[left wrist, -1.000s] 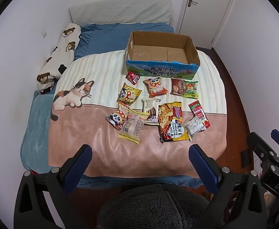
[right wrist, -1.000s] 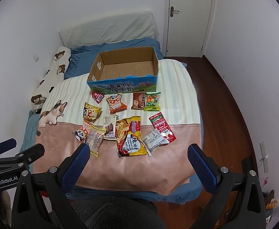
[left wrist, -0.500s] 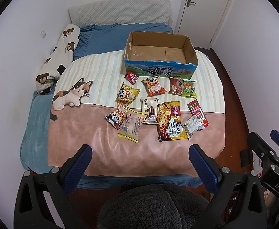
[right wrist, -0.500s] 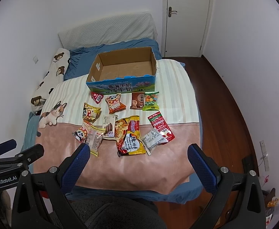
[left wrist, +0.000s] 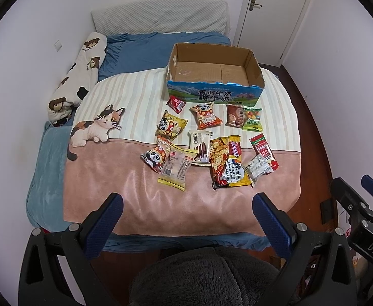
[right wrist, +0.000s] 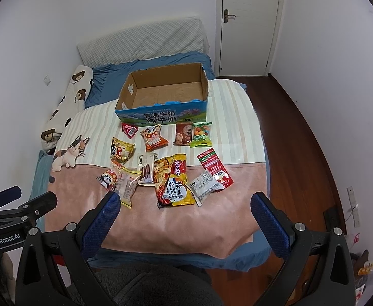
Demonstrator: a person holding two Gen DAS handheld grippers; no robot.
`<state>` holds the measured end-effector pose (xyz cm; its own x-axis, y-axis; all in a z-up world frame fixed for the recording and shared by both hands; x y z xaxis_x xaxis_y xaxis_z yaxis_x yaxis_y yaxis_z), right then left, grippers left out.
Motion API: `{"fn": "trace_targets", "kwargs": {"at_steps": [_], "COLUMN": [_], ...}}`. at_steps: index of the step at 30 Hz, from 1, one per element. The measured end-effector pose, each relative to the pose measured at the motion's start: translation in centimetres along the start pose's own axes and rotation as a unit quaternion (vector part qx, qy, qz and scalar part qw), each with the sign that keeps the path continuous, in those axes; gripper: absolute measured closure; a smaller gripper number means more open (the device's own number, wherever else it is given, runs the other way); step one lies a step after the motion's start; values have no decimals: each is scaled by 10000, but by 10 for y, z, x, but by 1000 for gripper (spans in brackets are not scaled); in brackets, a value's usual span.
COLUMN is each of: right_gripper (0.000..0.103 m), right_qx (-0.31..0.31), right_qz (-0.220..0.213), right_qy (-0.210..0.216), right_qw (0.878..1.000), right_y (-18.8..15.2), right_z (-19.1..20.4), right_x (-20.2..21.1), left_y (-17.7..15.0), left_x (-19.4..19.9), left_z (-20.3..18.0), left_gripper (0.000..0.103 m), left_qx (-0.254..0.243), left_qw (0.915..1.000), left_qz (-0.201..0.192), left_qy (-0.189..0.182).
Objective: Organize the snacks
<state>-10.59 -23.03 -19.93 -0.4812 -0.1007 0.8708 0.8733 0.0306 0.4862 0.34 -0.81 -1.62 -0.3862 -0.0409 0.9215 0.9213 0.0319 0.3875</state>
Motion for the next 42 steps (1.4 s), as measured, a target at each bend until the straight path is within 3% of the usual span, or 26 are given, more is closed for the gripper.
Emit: {"fn": "trace_targets", "kwargs": {"at_steps": [19, 24, 32, 36, 42], "right_gripper": [0, 0, 0, 0, 0], "right_qx": [-100, -331, -712, -727, -549], "right_qz": [29, 97, 729, 1083, 1696], "right_qy": [108, 186, 284, 302, 364], "right_qw": [9999, 9992, 9944, 9910, 9833], "right_y": [-6, -4, -5, -8, -15], "right_z": [3, -4, -19, -20, -14], "right_x": [-1, -25, -135, -207, -307], "left_y": [0, 14, 24, 25, 22], "left_x": [1, -28, -134, -190, -289], "left_z": [-3, 5, 33, 38, 30], "left_gripper": [0, 0, 0, 0, 0], "left_qx": [15, 307, 577, 473, 64], "left_qw": [10000, 9992, 9953, 9933, 9866], "left_qz": [-16, -47, 545, 848, 1564], "left_qy": [-8, 242, 554, 633, 450]}}
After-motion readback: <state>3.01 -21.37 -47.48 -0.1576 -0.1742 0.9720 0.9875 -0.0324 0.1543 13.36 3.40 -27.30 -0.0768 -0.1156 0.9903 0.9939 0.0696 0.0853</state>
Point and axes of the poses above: each gripper's, at about its wrist camera, not at the fingertips, and x roughly against the way its jaws point, z to its left, y to its top, the point moved 3 cm from there along -x, roughly the way its jaws point, and after that the axes turned 4 degrees about y, right-handed, at the moved point
